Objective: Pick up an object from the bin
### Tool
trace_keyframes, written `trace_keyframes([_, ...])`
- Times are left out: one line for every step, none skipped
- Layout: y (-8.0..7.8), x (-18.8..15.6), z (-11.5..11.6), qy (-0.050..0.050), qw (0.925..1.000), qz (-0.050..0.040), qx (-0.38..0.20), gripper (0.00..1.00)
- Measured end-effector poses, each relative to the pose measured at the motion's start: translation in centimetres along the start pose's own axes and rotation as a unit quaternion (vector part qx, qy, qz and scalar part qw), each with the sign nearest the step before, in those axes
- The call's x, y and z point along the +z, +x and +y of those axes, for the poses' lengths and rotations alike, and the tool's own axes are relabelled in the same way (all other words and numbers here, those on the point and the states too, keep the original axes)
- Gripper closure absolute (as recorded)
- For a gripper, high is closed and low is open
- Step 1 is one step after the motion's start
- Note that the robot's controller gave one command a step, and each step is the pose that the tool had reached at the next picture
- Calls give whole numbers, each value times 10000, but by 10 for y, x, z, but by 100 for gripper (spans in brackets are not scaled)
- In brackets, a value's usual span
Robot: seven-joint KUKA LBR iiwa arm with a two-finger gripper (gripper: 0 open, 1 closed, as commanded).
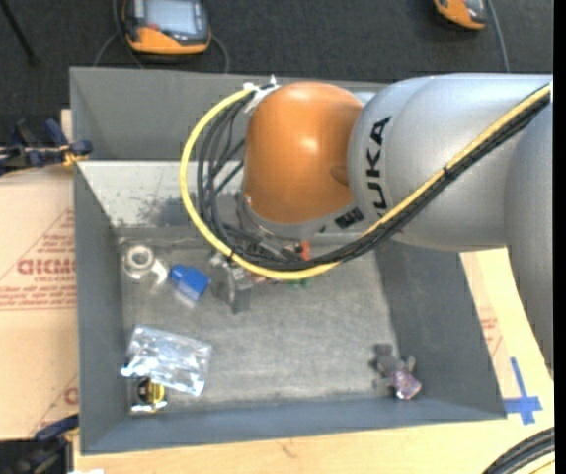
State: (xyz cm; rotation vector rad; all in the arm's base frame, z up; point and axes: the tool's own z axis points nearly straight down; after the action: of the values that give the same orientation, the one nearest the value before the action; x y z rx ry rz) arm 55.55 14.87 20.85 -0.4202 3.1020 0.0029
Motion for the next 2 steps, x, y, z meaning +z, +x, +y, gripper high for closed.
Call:
trace_keyframes([-47,57,2,-1,9948,40,1015,100])
trace_keyframes([-102,74,0,5,9790,28,2039,100])
